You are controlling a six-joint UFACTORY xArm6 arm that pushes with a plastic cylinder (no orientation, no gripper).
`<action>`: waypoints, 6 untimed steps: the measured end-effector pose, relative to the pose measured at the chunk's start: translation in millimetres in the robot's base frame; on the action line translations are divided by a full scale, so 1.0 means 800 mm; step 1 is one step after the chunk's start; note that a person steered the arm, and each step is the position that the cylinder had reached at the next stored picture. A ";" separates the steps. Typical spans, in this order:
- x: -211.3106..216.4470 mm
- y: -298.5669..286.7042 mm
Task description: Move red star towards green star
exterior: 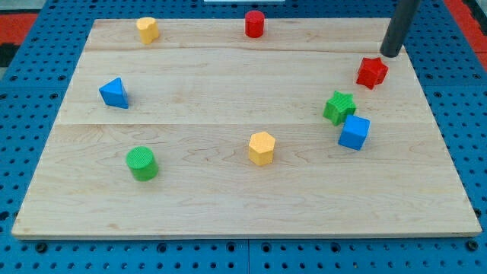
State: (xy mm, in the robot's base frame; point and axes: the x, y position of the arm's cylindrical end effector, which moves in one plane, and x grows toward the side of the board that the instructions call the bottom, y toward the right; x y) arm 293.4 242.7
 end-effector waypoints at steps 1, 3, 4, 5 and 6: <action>0.040 -0.018; 0.101 -0.023; 0.087 -0.055; 0.086 -0.085; 0.084 -0.098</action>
